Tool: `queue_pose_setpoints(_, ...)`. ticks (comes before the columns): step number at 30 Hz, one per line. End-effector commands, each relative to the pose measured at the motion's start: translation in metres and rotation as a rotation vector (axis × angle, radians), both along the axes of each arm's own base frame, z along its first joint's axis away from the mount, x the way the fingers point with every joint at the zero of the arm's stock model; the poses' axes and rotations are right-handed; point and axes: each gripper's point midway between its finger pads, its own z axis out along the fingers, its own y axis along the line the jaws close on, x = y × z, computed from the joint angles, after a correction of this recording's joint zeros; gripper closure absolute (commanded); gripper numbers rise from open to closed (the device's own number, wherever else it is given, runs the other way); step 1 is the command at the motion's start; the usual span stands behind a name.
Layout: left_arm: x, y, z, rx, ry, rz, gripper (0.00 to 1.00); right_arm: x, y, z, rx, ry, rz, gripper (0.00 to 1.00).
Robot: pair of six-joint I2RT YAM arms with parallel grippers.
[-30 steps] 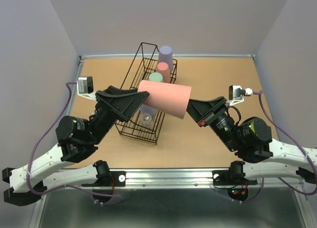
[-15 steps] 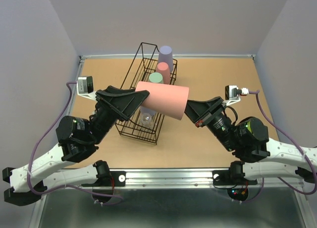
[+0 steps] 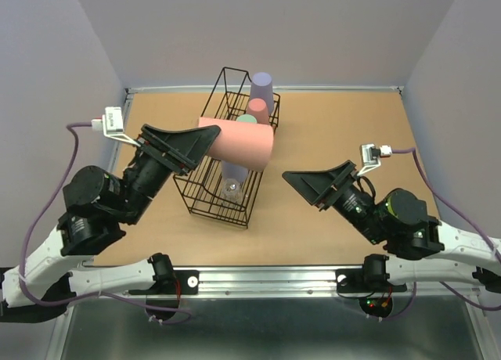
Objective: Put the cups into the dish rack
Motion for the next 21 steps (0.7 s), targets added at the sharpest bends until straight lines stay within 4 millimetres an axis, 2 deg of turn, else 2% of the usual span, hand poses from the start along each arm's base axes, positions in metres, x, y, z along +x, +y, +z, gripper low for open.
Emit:
queue_pose_setpoints(1, 0.013, 0.055, -0.029, 0.204, 0.098, 0.213, 1.00, 0.000, -0.026, -0.034, -0.029, 0.096, -0.025, 0.13)
queue_pose_setpoints(4, 0.015, 0.071, -0.041, 0.282, 0.130, 0.269, 1.00, -0.003, -0.038, -0.052, -0.023, 0.142, -0.020, 0.13)
queue_pose_setpoints(6, 0.019, 0.072, -0.043, 0.322, 0.145, 0.293, 1.00, -0.004, -0.042, -0.060, -0.024, 0.160, -0.017, 0.13)
queue_pose_setpoints(7, 0.020, 0.073, -0.055, 0.389, 0.172, 0.306, 1.00, -0.005, -0.044, -0.065, -0.023, 0.166, -0.014, 0.13)
queue_pose_setpoints(10, 0.030, 0.073, -0.073, 0.535, 0.233, 0.374, 1.00, -0.006, -0.043, -0.070, -0.033, 0.177, -0.005, 0.13)
queue_pose_setpoints(14, 0.043, 0.083, -0.078, 0.662, 0.286, 0.511, 1.00, -0.008, -0.036, -0.072, -0.073, 0.179, 0.007, 0.13)
queue_pose_setpoints(17, 0.056, 0.085, -0.080, 0.835, 0.273, 0.589, 1.00, -0.009, -0.031, -0.074, -0.102, 0.179, 0.016, 0.13)
queue_pose_setpoints(21, 0.070, 0.087, -0.080, 0.926, 0.270, 0.667, 1.00, -0.009, -0.028, -0.078, -0.123, 0.183, 0.021, 0.13)
